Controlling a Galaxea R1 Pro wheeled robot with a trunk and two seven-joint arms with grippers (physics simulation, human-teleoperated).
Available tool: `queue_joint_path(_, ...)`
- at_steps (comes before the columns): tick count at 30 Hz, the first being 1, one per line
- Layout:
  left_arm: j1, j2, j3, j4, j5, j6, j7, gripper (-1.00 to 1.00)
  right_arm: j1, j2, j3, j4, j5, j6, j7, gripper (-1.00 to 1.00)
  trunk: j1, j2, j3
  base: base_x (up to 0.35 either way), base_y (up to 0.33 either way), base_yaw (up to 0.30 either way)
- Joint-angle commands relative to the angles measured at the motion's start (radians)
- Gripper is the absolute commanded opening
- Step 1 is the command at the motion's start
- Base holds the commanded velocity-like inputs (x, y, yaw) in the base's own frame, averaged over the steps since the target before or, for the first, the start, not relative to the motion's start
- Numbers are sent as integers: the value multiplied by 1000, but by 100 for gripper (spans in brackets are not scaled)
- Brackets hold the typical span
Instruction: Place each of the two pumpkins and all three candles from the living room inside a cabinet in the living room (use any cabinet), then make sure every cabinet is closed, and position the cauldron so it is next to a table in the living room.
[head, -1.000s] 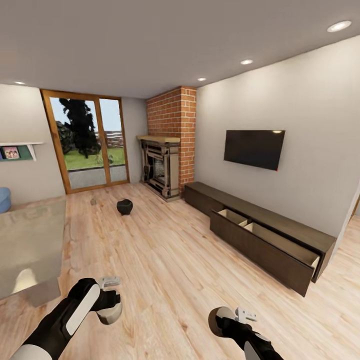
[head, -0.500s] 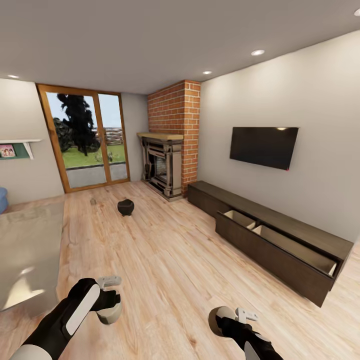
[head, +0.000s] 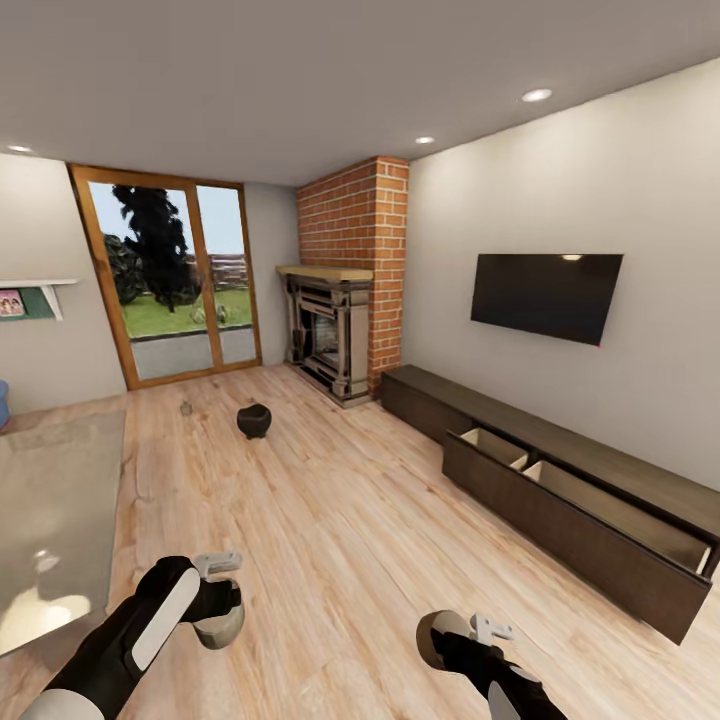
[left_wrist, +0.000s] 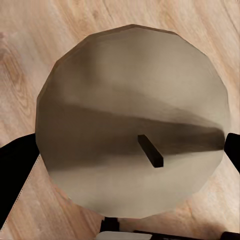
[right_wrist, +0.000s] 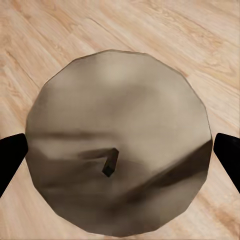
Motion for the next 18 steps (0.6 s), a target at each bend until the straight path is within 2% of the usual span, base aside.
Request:
queue_joint_path(1,-1,1,-4,-1,8,1,12,-100,-1,0,1,-2,-3,4,0,-100,1,-1,-2,288,119,0)
queue_joint_path(10,-1,1,-4,-1,8,1,12,-100,-1,0,1,-3,-3,4,0,-100,1,-1,-2,287,88,0)
queue_joint_path(18,-1,0,-4,-1,8,1,12,-100,-1,0,0,-1,-3,5,1,-100,1,-1,-2,287,12,0)
